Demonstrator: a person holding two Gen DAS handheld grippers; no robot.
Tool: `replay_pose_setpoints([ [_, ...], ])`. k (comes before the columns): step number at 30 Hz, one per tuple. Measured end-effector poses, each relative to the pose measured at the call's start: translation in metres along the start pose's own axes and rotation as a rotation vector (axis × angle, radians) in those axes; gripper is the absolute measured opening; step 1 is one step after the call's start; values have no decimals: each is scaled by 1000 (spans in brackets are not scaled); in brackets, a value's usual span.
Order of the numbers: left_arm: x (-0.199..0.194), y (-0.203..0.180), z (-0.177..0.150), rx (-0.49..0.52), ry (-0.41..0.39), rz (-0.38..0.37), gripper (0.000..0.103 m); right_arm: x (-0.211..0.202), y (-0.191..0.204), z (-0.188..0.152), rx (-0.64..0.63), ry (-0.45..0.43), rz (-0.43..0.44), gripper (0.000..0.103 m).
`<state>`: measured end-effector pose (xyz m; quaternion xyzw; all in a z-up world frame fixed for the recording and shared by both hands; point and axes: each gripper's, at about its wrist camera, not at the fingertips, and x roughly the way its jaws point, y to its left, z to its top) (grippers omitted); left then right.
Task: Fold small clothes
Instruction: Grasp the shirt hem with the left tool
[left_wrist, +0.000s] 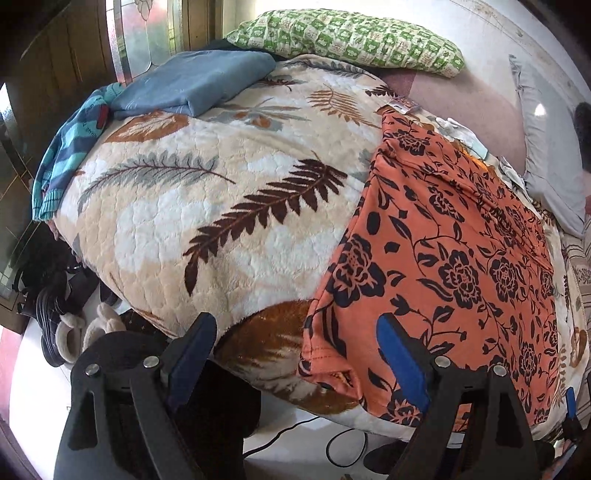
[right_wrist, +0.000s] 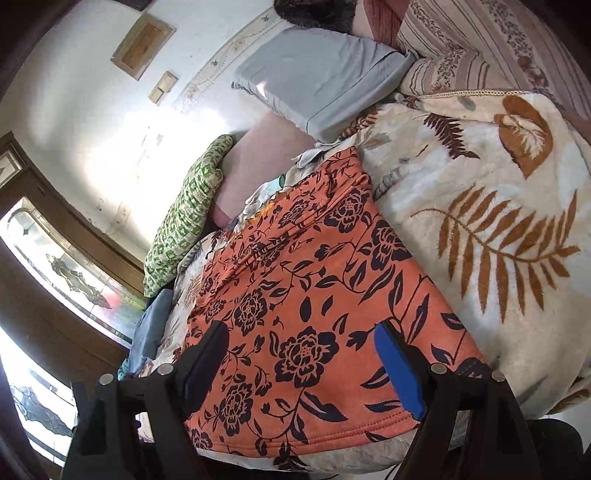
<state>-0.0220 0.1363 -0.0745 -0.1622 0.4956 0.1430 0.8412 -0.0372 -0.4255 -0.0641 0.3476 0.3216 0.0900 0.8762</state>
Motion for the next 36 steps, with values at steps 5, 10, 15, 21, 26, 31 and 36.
replay_pose_setpoints([
  [5,19,11,-9,-25,58,7,89,-1,-7,0,38,0,2,84],
  [10,21,6,-13,-12,73,-47,89,2,-2,-2,9,7,-10,84],
  [15,26,-3,-15,8,85,-72,89,1,-2,-2,6,1,-13,84],
  [21,46,-4,-25,15,156,-101,48,3,-6,-1,22,2,-13,84],
  [26,51,-6,-28,6,167,-103,48,6,-11,1,32,38,-74,84],
  [31,57,-6,-29,2,167,-104,48,2,-25,20,24,112,-239,84],
  [36,57,-6,-30,-4,157,-100,48,14,-51,30,9,279,-343,84],
])
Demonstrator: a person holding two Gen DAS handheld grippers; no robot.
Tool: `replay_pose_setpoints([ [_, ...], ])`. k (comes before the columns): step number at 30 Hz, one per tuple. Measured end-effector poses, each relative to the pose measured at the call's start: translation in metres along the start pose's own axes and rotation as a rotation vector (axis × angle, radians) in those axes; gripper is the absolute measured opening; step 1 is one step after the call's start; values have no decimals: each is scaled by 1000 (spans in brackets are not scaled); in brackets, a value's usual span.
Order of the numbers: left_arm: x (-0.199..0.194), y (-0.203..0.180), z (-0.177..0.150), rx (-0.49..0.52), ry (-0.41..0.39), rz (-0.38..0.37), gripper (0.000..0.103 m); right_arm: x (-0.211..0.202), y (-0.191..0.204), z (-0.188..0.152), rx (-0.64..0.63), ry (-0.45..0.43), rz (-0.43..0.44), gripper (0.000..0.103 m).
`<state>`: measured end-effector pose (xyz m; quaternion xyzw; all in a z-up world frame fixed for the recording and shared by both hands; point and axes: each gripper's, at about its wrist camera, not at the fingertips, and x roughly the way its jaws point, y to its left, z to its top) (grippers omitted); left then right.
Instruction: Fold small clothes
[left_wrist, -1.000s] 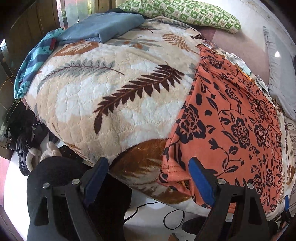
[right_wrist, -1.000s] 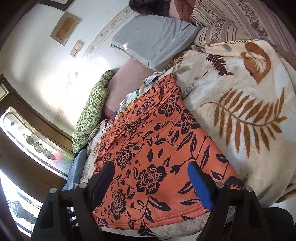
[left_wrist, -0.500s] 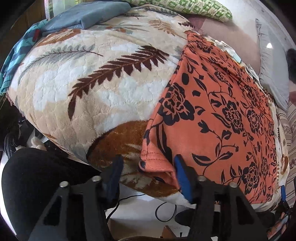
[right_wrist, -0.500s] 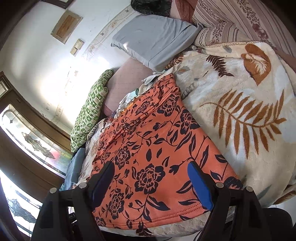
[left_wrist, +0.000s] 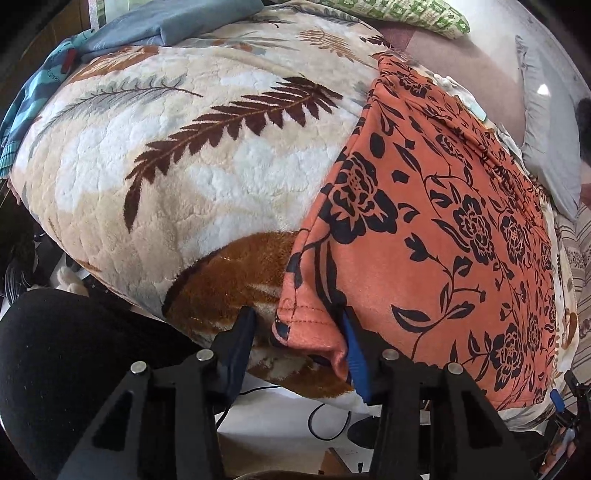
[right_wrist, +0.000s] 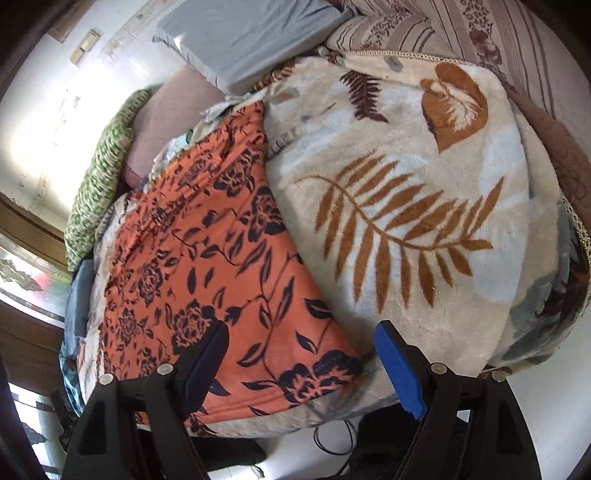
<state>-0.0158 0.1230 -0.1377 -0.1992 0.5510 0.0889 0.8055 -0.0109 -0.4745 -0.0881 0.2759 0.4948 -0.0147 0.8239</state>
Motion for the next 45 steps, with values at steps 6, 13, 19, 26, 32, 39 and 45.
replay_pose_setpoints([
  [6,-2,5,2,-14,-5,-30,31,25,1,-9,-59,128,-49,81],
  [13,-19,3,7,14,-51,-45,9,25,5,-14,-81,158,-9,30],
  [19,-16,2,6,36,-50,-21,24,25,-13,-6,24,162,64,48],
  [26,-16,0,8,39,-78,-34,8,28,-4,-7,-15,174,142,10],
  [32,-46,-1,13,25,-184,-58,8,22,-1,-4,29,159,270,9],
  [39,-87,-17,44,24,-315,-135,8,-5,10,27,98,70,475,9],
  [45,-104,-35,83,38,-401,-148,8,-19,19,68,132,-19,566,9],
])
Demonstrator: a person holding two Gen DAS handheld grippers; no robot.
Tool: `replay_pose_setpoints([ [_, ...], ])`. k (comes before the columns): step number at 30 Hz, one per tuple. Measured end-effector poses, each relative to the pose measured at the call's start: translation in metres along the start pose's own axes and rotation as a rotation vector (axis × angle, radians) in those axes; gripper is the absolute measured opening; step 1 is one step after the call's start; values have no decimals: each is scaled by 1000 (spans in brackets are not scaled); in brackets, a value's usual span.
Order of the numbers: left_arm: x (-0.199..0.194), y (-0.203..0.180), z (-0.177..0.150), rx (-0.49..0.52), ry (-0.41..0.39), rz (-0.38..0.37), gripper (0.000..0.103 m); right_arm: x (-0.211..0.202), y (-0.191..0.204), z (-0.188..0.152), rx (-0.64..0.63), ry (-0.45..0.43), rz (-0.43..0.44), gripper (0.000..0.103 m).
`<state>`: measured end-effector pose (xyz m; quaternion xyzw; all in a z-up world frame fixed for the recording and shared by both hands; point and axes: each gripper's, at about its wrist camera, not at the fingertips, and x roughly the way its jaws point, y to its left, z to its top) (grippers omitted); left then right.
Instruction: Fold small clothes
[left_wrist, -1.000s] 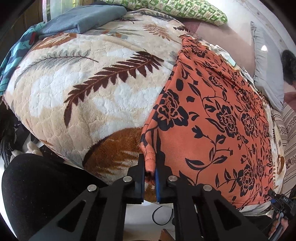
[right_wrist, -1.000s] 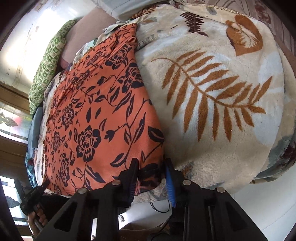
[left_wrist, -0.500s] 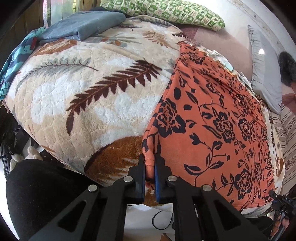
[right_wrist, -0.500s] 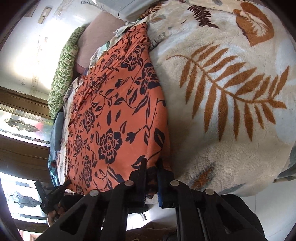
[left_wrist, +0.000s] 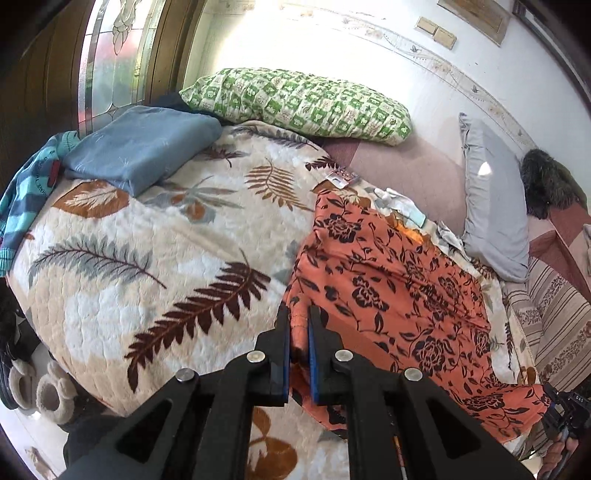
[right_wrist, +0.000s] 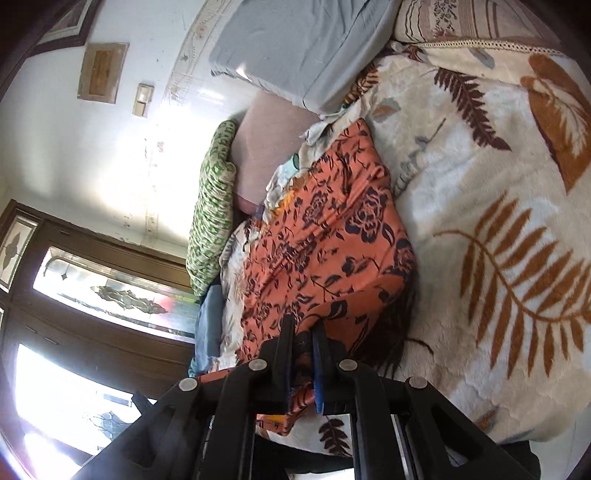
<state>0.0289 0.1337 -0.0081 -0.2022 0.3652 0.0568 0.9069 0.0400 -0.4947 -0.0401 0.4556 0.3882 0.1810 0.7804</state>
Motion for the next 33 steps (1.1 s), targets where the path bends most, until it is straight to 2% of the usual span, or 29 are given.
replay_pose_setpoints([
  [5,0,-2,7,1,-34,13,8,-4,4,13,6,-48,37,9],
  [11,0,15,-25,-22,28,28,8,-14,-17,-17,47,-45,14,9],
  [15,7,29,-55,2,109,66,8,-17,-39,-37,88,-35,-37,9],
  [20,33,49,-75,-38,245,111,8,-17,-69,-45,124,-14,-158,9],
  [22,39,51,-79,-33,265,117,8,-11,-81,-46,146,30,-228,13],
  [25,41,49,-83,-17,268,126,9,-17,-87,-47,168,29,-312,16],
  [26,41,48,-83,-9,266,131,9,-22,-84,-46,148,12,-328,30],
  [27,41,47,-83,-5,265,134,9,-26,-80,-45,127,3,-341,59],
  [28,41,47,-83,-5,265,132,9,-29,-77,-44,110,4,-356,74],
  [29,41,47,-83,-4,263,131,9,-30,-74,-43,90,5,-371,77],
  [33,41,50,-81,-19,261,129,10,-16,-53,-37,-18,80,-357,77],
])
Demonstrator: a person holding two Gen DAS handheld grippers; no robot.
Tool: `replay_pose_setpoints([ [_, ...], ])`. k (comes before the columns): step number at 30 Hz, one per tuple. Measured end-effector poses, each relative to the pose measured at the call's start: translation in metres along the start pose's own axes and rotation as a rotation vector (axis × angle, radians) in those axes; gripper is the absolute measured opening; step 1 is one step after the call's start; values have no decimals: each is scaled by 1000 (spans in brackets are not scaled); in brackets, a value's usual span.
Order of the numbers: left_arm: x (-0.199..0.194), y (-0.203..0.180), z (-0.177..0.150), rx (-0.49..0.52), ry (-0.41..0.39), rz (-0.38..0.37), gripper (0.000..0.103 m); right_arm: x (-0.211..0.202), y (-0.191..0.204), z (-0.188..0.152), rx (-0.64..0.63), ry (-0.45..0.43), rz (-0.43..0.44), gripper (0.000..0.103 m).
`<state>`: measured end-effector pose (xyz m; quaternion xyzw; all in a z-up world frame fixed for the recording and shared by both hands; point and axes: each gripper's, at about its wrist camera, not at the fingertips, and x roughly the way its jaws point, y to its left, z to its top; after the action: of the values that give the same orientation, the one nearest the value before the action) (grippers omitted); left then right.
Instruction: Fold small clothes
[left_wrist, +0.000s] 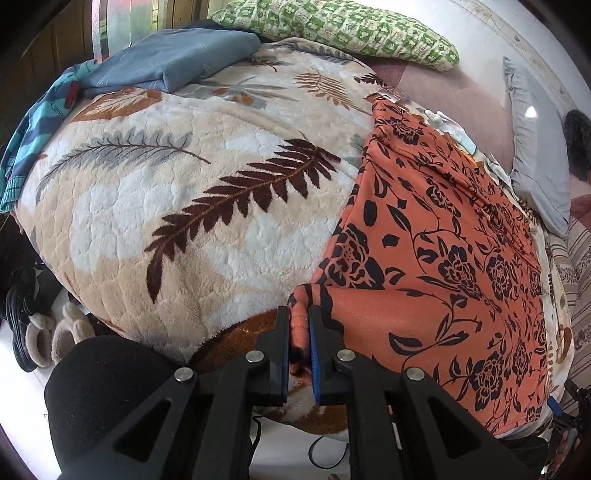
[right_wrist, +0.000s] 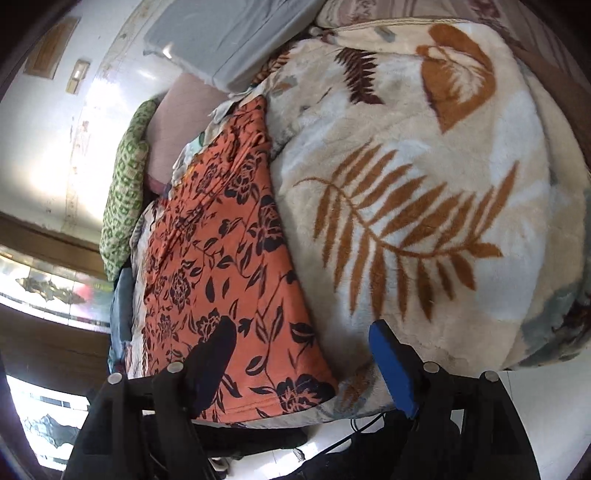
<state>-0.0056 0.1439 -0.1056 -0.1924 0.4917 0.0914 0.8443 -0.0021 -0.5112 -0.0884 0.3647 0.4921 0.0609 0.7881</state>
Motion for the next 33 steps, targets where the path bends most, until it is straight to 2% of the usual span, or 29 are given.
replay_pose_setpoints([
  [4,0,0,-1,-2,-1,-1,10,28,19,1,-93,103,-17,72],
  [6,1,1,-1,0,1,-2,10,49,17,-2,-101,179,-24,48],
  [8,2,1,-1,2,2,0,10,60,19,-7,-115,224,-53,35],
  [10,4,1,-1,2,3,2,10,62,16,-6,-103,250,-64,28],
  [11,5,0,0,3,4,2,10,63,13,-6,-89,262,-71,20],
  [13,2,-1,2,6,-15,-14,9,62,4,-3,-32,276,-39,9],
  [15,-11,-5,5,17,-75,-55,9,58,3,-3,5,268,19,7],
  [17,-26,-13,12,49,-134,-81,8,53,2,-1,62,247,116,7],
  [20,-36,-24,31,75,-174,-106,8,41,8,10,114,187,288,7],
  [24,-43,-37,67,77,-218,-124,8,32,22,42,162,92,460,7],
  [29,-34,-70,142,118,-275,-122,8,41,53,115,166,-10,569,7],
  [33,1,-102,222,118,-298,-99,8,82,81,196,160,-40,562,7],
])
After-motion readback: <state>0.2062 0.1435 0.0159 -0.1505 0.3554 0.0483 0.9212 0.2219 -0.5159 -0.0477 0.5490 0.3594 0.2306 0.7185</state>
